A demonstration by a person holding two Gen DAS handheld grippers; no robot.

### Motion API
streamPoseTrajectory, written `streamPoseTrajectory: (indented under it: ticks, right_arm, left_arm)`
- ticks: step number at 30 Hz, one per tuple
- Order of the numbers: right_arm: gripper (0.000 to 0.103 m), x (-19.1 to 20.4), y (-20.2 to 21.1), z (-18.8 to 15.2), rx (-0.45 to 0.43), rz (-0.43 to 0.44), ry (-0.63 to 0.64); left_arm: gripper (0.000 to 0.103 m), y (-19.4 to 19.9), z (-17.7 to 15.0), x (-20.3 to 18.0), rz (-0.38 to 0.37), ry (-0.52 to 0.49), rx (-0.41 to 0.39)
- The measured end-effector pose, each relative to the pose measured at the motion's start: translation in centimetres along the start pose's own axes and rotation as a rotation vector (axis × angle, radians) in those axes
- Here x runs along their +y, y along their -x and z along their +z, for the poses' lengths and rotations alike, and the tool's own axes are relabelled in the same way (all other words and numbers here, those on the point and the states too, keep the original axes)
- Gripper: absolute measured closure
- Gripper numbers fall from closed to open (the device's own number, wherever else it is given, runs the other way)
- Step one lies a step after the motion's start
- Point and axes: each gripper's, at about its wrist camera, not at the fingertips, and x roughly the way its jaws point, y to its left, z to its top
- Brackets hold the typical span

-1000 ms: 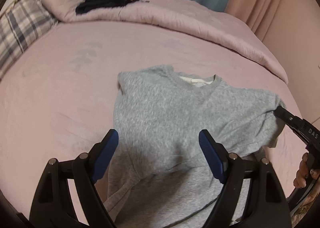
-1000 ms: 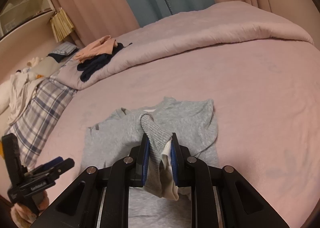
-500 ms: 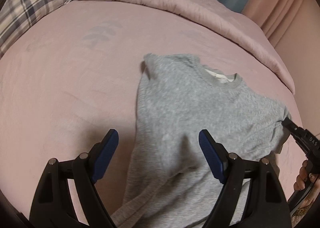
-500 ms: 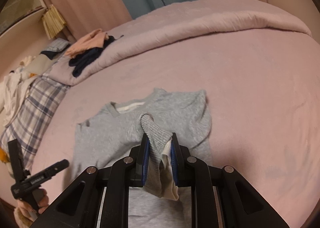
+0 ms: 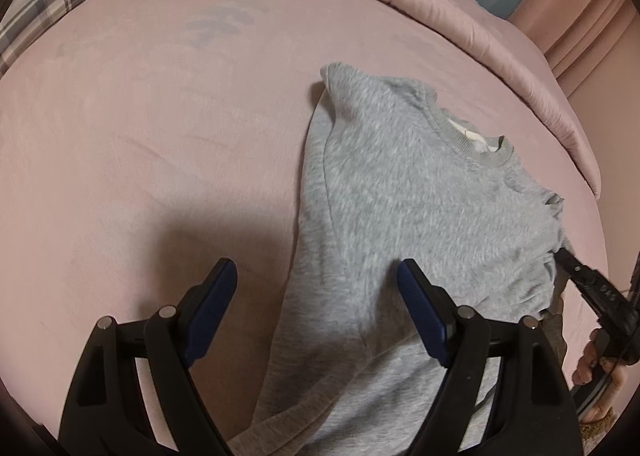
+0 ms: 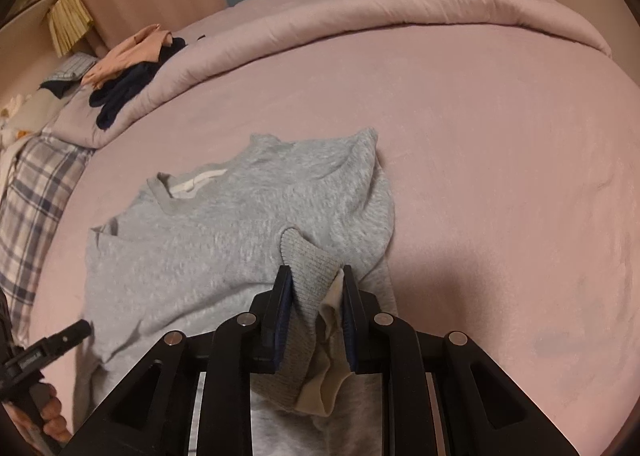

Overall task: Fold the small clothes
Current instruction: 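Drag the grey ribbed cuff further across the shirt front with the right tool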

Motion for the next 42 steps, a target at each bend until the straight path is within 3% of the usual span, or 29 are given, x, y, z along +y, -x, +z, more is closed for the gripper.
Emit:
streamPoseTrajectory:
  ticks: [1, 3, 5, 8, 12, 17, 19, 20, 21, 31, 42]
  right_arm:
    - [0.079, 0.0, 0.4, 0.1, -0.002, 0.008, -0.003]
    - [0.061, -0.2, 1.4, 0.2, -0.018, 0.022, -0.023]
    - [0.05, -0.4, 2.5, 0.1, -0.052, 0.028, -0.043]
    - [0.05, -0.7, 3.4, -0.3, -0.054, 0.055, -0.062]
    - [0.05, -0.9, 2.4, -1.4, 0.022, 0.119, -0.089]
    - [0.05, -0.5, 1.1, -2.4, 0.055, 0.077, -0.077]
    - [0.054, -0.3, 0.9, -2.5, 0.044, 0.062, -0.056]
    - [0.069, -0.2, 0.8, -2.5, 0.035, 0.047, -0.042]
    - [0.092, -0.2, 0.7, -2.5, 0.026, 0.043, -0.038]
    - [0.099, -0.6, 4.4, -1.2, -0.147, 0.052, -0.026]
    - [0.099, -1.4, 0.4, -1.6, -0.029, -0.002, -0.053]
  left_arm:
    - [0.021, 0.1, -0.1, 0.0, -0.001, -0.002, 0.0]
    - [0.021, 0.2, -0.1, 0.0, -0.002, -0.005, -0.002]
    - [0.02, 0.2, -0.2, 0.0, -0.005, -0.004, -0.001]
    - [0.02, 0.1, -0.4, 0.1, -0.006, 0.003, 0.008]
    - [0.02, 0.1, -0.6, 0.3, -0.01, 0.014, 0.016]
    - [0.02, 0.3, -0.8, 0.3, -0.015, 0.009, 0.019]
    - [0.02, 0.3, -0.8, 0.4, -0.014, 0.009, 0.021]
    - [0.02, 0.3, -0.8, 0.4, -0.014, 0.01, 0.021]
    - [0.02, 0.3, -0.8, 0.4, -0.014, 0.01, 0.022]
    - [0.02, 0.3, -0.8, 0.2, -0.021, 0.002, 0.027]
    - [0.02, -0.2, -0.8, -0.1, -0.008, -0.011, 0.033]
